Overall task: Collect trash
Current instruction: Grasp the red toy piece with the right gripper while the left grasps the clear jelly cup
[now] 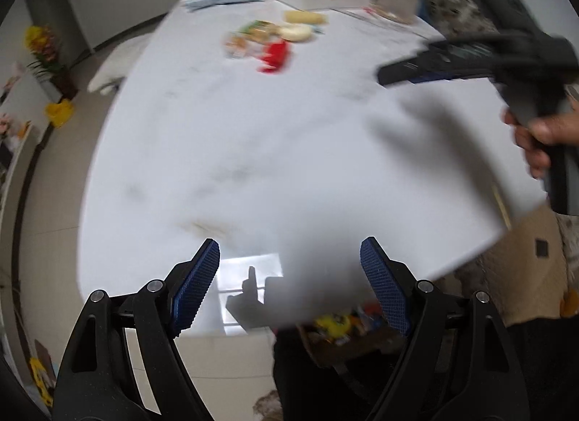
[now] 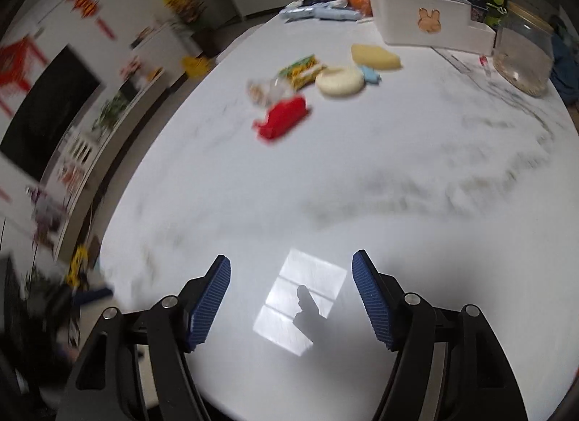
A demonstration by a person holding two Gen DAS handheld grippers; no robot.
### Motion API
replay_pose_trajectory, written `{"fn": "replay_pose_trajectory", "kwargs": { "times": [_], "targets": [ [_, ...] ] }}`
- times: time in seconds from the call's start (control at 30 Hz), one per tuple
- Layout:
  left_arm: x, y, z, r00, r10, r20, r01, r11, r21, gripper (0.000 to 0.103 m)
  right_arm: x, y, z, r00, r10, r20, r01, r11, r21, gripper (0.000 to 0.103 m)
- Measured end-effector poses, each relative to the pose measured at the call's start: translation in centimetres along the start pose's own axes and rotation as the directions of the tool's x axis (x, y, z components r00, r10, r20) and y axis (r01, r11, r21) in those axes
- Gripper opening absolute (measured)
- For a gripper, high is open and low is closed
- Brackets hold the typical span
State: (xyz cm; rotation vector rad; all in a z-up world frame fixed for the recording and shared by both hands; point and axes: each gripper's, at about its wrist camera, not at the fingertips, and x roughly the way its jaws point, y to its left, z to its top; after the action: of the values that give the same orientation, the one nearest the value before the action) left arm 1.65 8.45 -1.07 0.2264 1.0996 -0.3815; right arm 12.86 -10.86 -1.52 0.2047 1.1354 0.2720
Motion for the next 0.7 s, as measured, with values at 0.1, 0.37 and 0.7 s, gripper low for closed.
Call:
{"fn": "replay_pose_trajectory", "kwargs": {
  "times": [0.1, 0.37, 0.7],
  "targets": [
    [0.9, 3.6, 1.5, 1.000, 0.030, 0.006, -0.030, 0.999, -0.034, 0.078, 4.4, 1.6, 4.5, 1.000, -0.028, 0.002, 0.028, 0.997, 0.067, 0.070],
    [4.7, 10.5, 6.7, 0.998, 0.063, 0.018, -0.062, 0.997, -0.045, 0.078, 11.9, 3.5, 10.8, 0.983, -0.182, -0.024, 0.184, 0.971, 0.153, 0.062],
    [12.4, 9.2, 18.1, 0.993, -0.007, 0.117, -0.004, 0.995, 0.095, 0.078, 7.5, -1.9, 5.0, 0.959, -0.276, -0.056, 0.282, 0.949, 0.141, 0.033]
  ]
}}
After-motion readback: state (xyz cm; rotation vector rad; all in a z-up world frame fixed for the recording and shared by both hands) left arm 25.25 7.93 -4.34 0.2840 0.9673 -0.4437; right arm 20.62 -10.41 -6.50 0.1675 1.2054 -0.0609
